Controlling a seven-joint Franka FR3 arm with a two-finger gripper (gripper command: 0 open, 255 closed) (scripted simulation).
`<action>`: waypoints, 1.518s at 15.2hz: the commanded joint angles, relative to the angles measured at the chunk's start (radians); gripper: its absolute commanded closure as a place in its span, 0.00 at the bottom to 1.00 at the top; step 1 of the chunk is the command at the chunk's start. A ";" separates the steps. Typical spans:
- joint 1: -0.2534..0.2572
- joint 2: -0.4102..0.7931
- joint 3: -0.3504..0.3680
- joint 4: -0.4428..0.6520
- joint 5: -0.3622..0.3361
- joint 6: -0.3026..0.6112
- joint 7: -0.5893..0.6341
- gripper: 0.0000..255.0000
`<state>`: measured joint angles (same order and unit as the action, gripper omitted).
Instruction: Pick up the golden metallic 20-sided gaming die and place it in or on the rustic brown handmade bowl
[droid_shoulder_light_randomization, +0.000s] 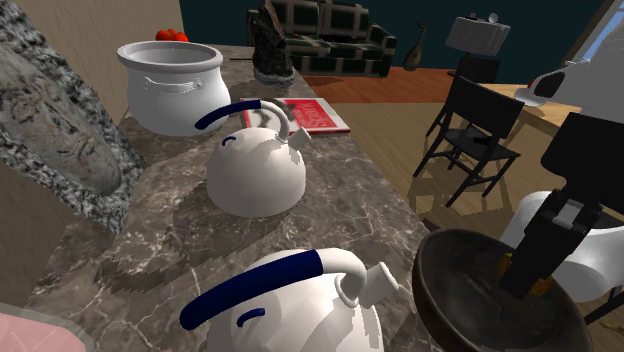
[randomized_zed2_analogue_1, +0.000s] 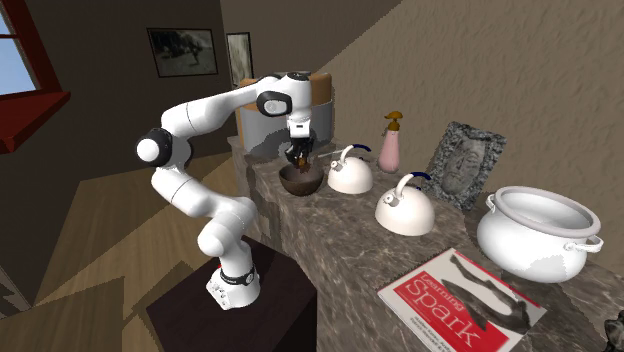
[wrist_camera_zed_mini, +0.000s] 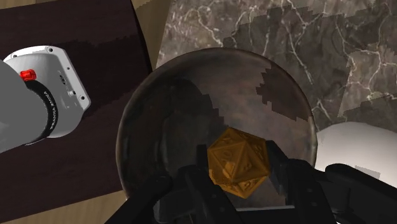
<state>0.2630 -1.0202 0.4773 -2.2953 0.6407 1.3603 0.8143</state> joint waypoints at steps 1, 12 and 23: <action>0.004 -0.014 0.010 -0.036 0.009 0.022 -0.008 1.00; 0.004 -0.014 0.010 -0.036 0.009 0.021 -0.008 0.00; -0.013 0.046 -0.045 0.104 -0.039 -0.066 0.006 0.00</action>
<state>0.2505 -0.9750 0.4333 -2.1932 0.6025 1.2951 0.8210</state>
